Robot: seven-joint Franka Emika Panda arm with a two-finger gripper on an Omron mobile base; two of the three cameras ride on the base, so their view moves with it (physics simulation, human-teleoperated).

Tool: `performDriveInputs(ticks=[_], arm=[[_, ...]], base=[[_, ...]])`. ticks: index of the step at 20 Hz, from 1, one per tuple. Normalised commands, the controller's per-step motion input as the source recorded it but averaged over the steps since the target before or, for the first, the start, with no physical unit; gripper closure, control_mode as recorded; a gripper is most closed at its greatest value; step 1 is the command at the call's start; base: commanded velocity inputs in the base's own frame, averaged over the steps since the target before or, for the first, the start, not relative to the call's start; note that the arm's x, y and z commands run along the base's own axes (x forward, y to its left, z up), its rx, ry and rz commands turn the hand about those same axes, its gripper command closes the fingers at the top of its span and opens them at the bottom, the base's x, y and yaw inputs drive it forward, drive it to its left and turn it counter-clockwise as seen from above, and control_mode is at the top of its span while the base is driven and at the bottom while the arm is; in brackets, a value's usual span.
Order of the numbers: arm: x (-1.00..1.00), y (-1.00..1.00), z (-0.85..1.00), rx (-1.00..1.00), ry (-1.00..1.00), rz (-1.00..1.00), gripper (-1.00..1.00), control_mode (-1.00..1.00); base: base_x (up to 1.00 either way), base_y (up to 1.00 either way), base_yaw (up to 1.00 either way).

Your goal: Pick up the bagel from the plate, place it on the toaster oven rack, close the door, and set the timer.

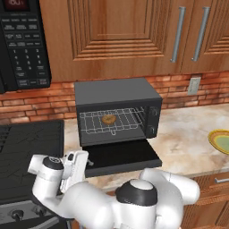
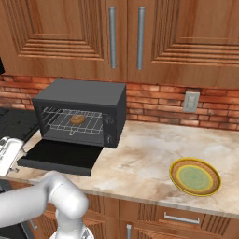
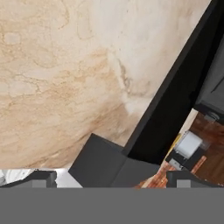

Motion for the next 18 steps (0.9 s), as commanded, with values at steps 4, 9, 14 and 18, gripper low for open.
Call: performDriveInputs(ticks=[4, 9, 14, 18], arm=[[0.03, 0.10, -0.06, 0.00, -0.08, 0.00, -1.00, -1.00], [0.08, 0.01, -0.04, 0.00, -0.10, 0.00, -1.00, -1.00], [0.13, 0.00, -0.03, -0.01, -0.09, 0.00, -1.00, -1.00], [0.22, -0.13, 0.00, 0.00, -0.07, 0.00, -1.00, -1.00]], base=[[0.00, 0.00, 0.00], [0.00, 0.00, 0.00], [0.00, 0.00, 0.00], [0.00, 0.00, 0.00]])
